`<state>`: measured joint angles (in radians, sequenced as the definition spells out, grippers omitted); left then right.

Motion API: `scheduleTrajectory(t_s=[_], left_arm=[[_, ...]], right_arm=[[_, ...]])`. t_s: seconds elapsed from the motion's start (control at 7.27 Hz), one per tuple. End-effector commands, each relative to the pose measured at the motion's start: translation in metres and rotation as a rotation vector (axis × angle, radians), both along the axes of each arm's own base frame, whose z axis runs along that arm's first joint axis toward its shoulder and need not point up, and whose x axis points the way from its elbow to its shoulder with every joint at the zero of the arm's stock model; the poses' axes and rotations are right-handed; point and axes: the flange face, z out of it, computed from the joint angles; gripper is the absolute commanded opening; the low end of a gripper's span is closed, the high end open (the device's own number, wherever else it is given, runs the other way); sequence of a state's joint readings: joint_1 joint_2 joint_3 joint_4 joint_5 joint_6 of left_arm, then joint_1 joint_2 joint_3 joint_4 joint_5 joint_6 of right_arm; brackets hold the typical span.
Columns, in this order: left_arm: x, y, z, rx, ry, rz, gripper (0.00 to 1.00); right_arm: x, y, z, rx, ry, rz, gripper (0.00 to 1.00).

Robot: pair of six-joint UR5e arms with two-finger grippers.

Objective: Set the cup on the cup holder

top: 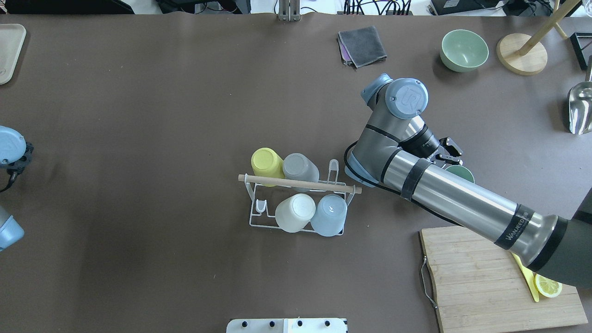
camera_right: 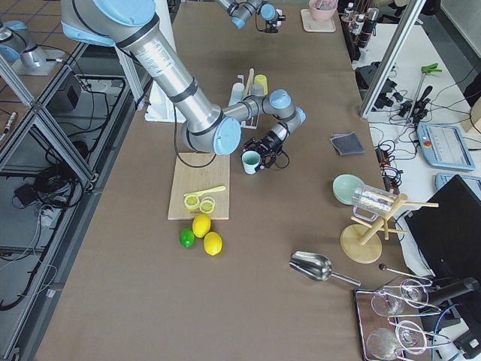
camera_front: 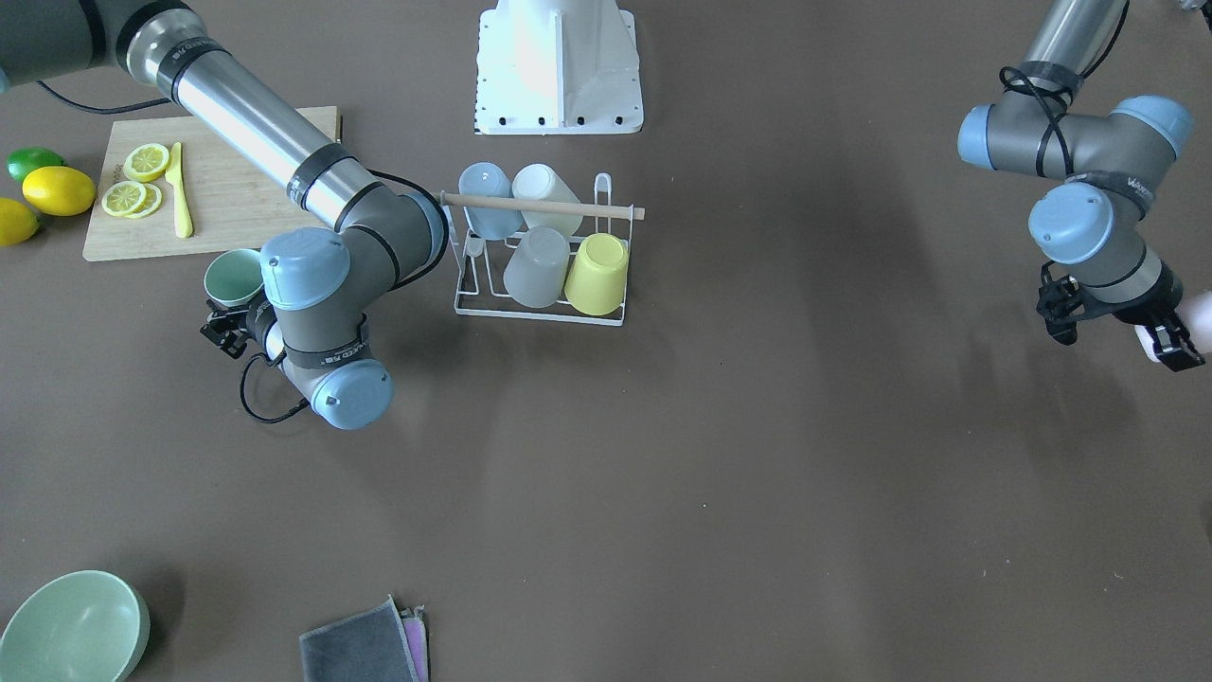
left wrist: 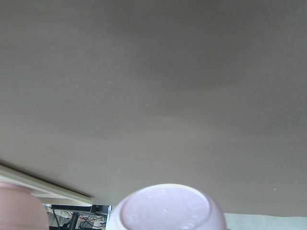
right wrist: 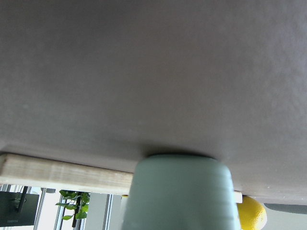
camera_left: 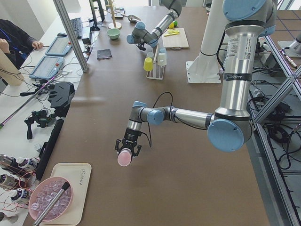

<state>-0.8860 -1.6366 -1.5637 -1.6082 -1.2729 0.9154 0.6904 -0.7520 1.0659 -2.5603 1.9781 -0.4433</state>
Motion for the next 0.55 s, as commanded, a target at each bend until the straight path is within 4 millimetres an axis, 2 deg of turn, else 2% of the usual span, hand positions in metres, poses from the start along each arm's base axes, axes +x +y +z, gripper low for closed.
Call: scheduleTrajectory(t_s=[0.0, 0.28, 0.41], left_arm=[[-0.002, -0.02, -0.051, 0.064, 0.073, -0.027, 0.63], [-0.002, -0.019, -0.097, 0.136, 0.132, -0.033, 0.63], [-0.007, -0.015, -0.126, 0.183, 0.168, -0.04, 0.63]], right_arm=[[0.004, 0.003, 0.002, 0.007, -0.003, -0.003, 0.96], [0.015, 0.009, 0.007, 0.031, -0.014, -0.019, 0.62], [0.023, 0.012, 0.006, 0.035, -0.026, -0.023, 0.51]])
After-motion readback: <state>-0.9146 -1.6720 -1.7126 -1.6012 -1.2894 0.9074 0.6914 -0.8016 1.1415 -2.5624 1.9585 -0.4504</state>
